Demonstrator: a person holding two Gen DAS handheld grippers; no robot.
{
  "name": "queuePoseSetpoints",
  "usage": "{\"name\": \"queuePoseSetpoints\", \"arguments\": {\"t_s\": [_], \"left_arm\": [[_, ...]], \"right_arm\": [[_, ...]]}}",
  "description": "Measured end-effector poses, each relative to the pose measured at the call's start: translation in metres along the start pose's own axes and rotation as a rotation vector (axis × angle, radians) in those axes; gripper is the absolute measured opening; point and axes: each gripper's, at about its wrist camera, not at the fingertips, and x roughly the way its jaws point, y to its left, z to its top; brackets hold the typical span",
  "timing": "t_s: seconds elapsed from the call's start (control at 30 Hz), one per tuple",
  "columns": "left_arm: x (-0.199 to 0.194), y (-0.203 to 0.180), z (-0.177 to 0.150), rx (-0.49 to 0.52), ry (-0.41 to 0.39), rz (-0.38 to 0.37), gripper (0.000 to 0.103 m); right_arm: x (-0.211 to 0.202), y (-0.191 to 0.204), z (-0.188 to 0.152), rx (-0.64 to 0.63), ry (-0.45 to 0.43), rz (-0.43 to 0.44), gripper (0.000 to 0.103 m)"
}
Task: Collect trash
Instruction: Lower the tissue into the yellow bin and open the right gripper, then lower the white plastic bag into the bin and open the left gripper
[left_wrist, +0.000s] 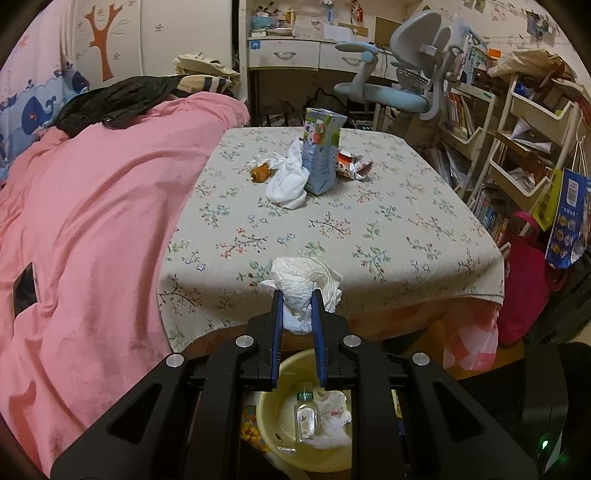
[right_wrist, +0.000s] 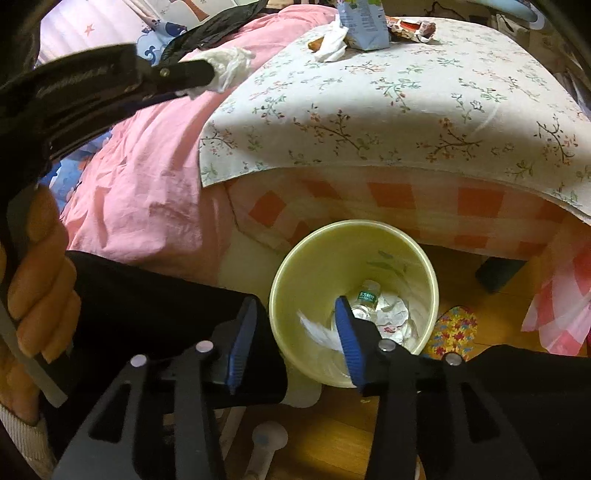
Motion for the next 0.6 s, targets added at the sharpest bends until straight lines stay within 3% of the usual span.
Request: {"name": "queuePoseSetpoints", "arguments": {"t_s": [0.47,0.6], "left_arm": [[0.007,-0.012,-0.022,0.022,0.088,-0.005,0.016],[0.007,-0.012,-0.025,0.017,0.097,0.009,0.034]], "right_arm": [[-0.011,-0.026,0.005,0.111,-0.067,-0.098,0.065],[-0.017,-0.033,0.005,0.143,-0.095,-0.125,0.070]]}}
